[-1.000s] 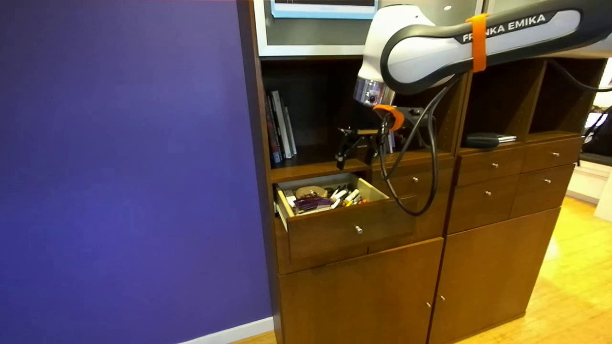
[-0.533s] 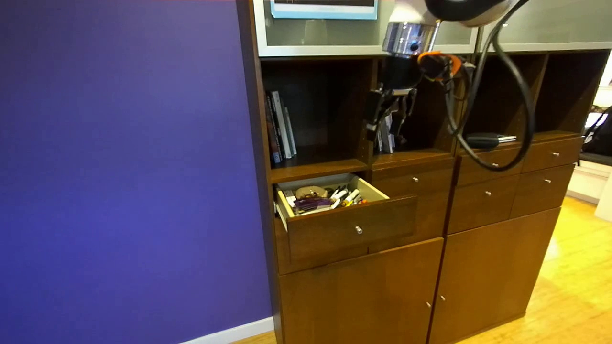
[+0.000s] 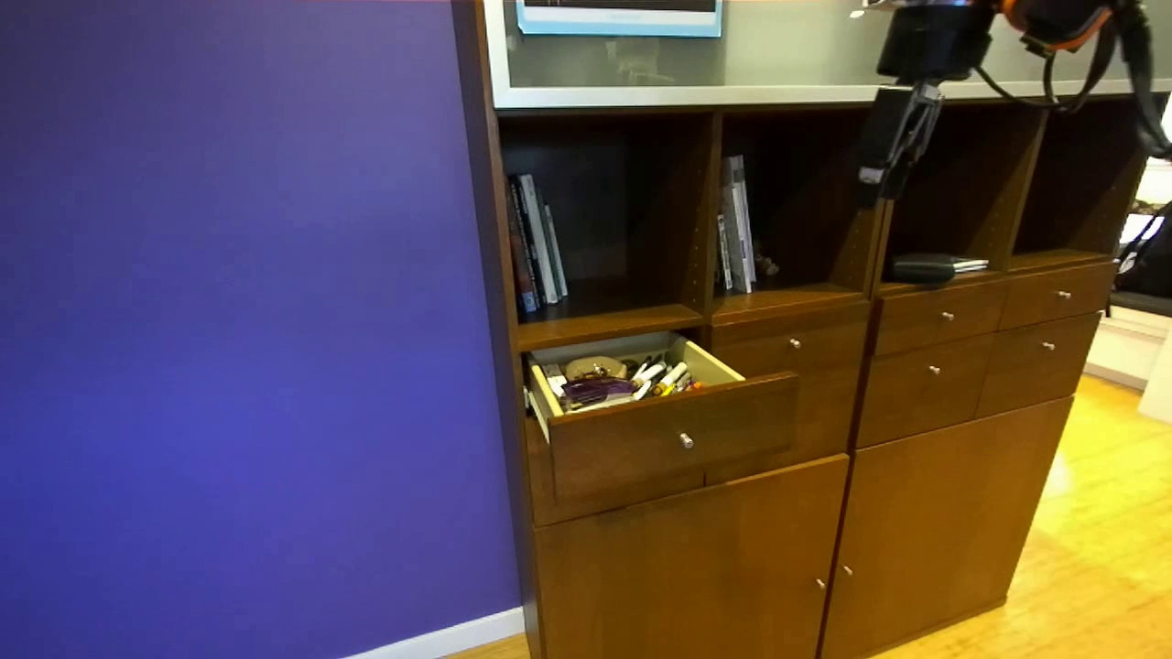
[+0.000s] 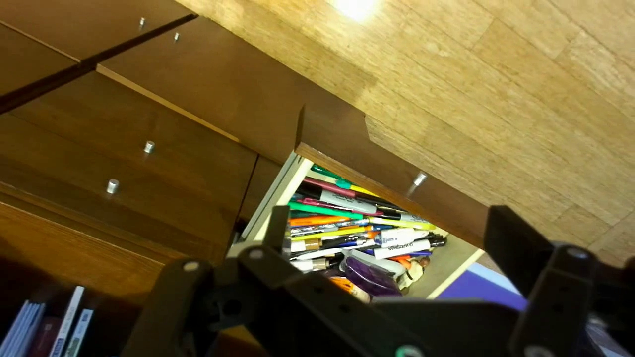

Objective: Pull the drawer open fully

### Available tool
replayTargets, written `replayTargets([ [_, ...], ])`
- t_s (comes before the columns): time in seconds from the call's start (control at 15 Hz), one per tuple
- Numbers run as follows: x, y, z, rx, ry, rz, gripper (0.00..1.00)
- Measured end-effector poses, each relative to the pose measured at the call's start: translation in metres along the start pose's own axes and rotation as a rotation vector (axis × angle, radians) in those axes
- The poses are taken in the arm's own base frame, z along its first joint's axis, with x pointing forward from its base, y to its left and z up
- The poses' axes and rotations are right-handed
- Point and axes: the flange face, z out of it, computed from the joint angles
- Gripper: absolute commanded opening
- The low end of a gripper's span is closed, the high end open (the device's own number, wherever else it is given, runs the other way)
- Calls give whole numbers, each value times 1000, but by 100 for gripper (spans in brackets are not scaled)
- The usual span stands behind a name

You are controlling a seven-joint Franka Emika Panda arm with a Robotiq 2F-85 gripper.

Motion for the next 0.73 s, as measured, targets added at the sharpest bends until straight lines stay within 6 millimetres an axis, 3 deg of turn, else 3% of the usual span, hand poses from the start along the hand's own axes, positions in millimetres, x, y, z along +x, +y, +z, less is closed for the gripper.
replayTargets([
  [0.27,-47,24,-18,17,19,-23,100],
  [0.73,-40,21,-9,19,2,-28,100],
])
